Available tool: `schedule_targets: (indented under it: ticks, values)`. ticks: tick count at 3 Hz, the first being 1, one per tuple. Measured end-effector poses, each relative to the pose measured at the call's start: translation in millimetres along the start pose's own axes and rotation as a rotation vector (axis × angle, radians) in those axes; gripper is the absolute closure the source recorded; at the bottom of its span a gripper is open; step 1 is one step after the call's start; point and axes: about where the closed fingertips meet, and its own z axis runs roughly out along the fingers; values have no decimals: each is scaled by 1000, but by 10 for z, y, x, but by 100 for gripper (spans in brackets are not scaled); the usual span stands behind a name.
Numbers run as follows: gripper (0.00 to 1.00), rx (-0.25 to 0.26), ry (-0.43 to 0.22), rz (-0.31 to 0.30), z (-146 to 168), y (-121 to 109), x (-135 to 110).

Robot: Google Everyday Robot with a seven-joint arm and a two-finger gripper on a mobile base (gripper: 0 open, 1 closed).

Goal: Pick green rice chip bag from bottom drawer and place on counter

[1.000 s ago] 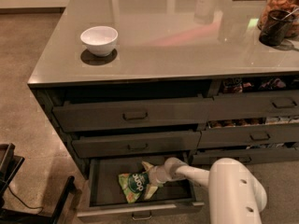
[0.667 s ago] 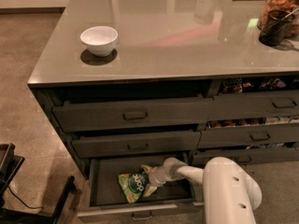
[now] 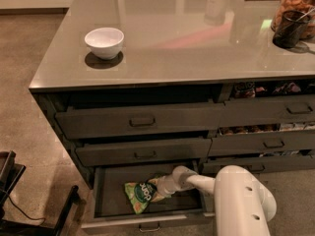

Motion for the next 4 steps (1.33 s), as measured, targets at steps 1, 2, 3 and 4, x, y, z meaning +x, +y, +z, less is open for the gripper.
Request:
schedule_targets:
  ticks: [1, 2, 3, 4]
  values:
    - [89, 7, -6, 12, -25, 37, -5]
    - [100, 41, -7, 49, -207, 56, -9]
    - [100, 68, 12, 95, -506, 165, -73]
    - [100, 91, 53, 133, -861, 213, -174]
